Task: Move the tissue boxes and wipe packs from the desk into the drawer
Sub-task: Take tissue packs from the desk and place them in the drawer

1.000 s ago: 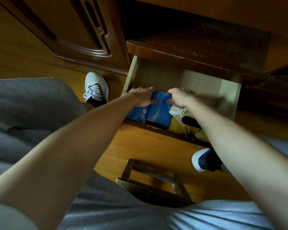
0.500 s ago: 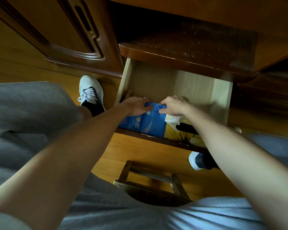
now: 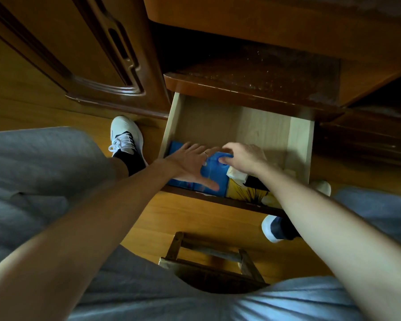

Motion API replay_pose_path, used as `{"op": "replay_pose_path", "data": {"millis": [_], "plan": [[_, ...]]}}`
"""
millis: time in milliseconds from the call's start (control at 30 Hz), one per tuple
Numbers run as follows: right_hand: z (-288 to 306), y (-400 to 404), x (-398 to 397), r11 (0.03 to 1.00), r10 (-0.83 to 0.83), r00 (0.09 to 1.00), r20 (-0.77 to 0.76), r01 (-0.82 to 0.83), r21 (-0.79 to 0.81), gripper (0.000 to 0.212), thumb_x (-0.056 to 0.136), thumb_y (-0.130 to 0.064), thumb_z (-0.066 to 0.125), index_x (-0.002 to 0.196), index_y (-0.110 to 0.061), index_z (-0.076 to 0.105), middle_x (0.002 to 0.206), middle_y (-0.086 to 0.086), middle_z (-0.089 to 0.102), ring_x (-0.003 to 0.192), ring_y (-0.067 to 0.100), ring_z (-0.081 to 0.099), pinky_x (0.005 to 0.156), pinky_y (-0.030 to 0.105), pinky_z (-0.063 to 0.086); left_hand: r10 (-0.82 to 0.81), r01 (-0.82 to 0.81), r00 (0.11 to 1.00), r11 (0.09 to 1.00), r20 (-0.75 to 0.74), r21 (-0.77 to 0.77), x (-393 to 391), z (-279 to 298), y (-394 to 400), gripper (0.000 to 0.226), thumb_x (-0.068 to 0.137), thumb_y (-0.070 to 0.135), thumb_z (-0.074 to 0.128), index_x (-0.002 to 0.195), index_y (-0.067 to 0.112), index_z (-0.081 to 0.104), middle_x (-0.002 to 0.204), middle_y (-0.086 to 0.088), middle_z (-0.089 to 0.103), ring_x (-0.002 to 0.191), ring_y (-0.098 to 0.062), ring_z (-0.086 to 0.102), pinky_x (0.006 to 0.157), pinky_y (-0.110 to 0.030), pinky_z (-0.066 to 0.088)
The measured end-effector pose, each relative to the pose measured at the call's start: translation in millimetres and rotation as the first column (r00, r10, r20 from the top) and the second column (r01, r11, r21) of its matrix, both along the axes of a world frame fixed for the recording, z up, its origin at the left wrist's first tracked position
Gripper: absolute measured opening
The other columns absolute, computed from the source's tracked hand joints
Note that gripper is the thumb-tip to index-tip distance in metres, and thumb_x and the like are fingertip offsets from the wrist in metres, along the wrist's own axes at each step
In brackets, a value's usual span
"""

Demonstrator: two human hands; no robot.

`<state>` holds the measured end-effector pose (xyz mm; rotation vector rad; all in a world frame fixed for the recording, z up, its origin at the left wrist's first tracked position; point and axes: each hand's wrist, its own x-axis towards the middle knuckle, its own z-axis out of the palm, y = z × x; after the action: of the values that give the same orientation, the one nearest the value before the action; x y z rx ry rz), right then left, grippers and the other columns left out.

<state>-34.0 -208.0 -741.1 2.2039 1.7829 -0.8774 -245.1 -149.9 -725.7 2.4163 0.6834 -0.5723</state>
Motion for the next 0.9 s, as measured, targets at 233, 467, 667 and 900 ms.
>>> {"op": "replay_pose_path", "data": {"millis": [233, 467, 667, 900], "plan": [[10, -26, 16, 0.946, -0.270, 0.935, -0.228, 0.302, 0.117, 0.051, 0.094, -0.068, 0.051, 0.135, -0.038, 0.059, 0.130, -0.013, 0.070, 0.109, 0.013, 0.065, 0.078, 0.032, 0.049, -0.100, 0.098, 0.995, 0.989, 0.013, 0.107, -18, -3, -14, 0.151, 0.044, 0.108, 0.040, 0.157, 0.028, -0.018, 0.166, 0.007, -0.019, 0.148, -0.011, -0.024, 0.117, -0.041, -0.020], [12, -47, 23, 0.904, -0.328, 0.893, -0.309, 0.392, 0.173, 0.045, 0.093, -0.067, 0.054, 0.126, -0.038, 0.064, 0.125, -0.010, 0.070, 0.102, 0.010, 0.060, 0.075, 0.031, 0.047, -0.045, 0.044, 0.999, 0.987, 0.004, 0.155, -24, 0, -23, 0.141, 0.056, 0.102, 0.042, 0.158, 0.023, -0.015, 0.167, 0.006, -0.017, 0.152, -0.014, -0.016, 0.120, -0.040, -0.013], [16, -51, 26, 0.913, -0.343, 0.898, -0.277, 0.388, 0.126, 0.044, 0.096, -0.064, 0.053, 0.131, -0.039, 0.063, 0.123, -0.008, 0.069, 0.102, 0.015, 0.063, 0.073, 0.031, 0.050, 0.123, -0.138, 0.985, 0.983, 0.117, 0.125, -22, -4, -23, 0.116, 0.075, 0.098, 0.019, 0.161, 0.023, -0.004, 0.169, 0.005, -0.007, 0.154, -0.012, -0.010, 0.125, -0.042, -0.006], [27, -49, 20, 0.928, -0.348, 0.920, -0.180, 0.366, 0.076, 0.033, 0.095, -0.059, 0.058, 0.119, -0.037, 0.067, 0.102, -0.010, 0.070, 0.085, 0.009, 0.064, 0.058, 0.025, 0.043, 0.157, -0.157, 0.988, 0.985, 0.010, 0.071, -20, -12, -37, 0.110, 0.079, 0.093, 0.006, 0.158, 0.019, -0.014, 0.165, 0.000, -0.024, 0.148, -0.013, -0.029, 0.121, -0.045, -0.016]]}}
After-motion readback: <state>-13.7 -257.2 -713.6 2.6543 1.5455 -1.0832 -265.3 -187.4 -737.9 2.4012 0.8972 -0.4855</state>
